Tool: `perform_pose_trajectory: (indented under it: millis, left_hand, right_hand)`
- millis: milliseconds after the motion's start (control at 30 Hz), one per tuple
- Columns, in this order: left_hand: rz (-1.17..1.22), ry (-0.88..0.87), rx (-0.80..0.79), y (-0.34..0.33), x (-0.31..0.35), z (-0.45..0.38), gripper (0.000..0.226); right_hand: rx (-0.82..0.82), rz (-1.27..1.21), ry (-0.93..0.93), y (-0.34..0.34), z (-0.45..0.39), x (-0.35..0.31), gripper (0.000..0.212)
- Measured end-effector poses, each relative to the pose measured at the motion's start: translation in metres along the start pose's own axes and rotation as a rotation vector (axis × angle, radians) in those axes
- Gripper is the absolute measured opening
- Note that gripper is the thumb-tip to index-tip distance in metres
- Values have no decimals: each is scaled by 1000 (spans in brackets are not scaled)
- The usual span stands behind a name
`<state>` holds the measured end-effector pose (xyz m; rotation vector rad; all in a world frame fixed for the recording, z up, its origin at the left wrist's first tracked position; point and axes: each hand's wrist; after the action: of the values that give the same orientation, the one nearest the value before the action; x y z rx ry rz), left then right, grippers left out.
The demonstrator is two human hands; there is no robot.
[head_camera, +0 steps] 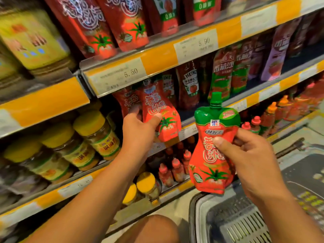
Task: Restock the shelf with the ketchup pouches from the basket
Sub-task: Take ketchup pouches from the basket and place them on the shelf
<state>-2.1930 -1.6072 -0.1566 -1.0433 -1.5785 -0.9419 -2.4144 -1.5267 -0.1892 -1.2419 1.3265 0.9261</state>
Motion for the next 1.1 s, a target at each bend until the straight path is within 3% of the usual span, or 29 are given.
perform_pose_trajectory:
  millis: [267, 400, 567, 733, 833, 1100]
  left_hand:
    - [33, 34, 121, 5, 0, -5, 25]
    - [-121, -17, 132, 14, -1, -3, 22]
    - [-324, -62, 164, 15, 6, 2, 43]
    - [-451, -118, 188, 21, -2, 7, 43]
    - [-487, -174, 215, 27, -7, 7, 33]
    - [-469, -214, 240, 28, -9, 14, 48]
  right_hand:
    - [-30, 20, -70, -9, 4, 9, 14]
    - [-24, 29, -87, -8, 4, 9, 17]
    - [-20, 33, -106, -6, 4, 11, 13]
    - [-19, 41, -103, -7, 3, 12, 11]
    - [20, 35, -91, -6, 2, 12, 11]
    - [180, -19, -19, 0, -7, 11, 12]
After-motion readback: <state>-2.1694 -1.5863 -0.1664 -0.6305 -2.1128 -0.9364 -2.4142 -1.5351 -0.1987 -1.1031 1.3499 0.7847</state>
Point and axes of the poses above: each hand's wrist, its own z-axis away from the middle knuckle, its own y-axis out of the back of the hand, x = y × z, and after that the axes turned 6 degrees about z, right-handed
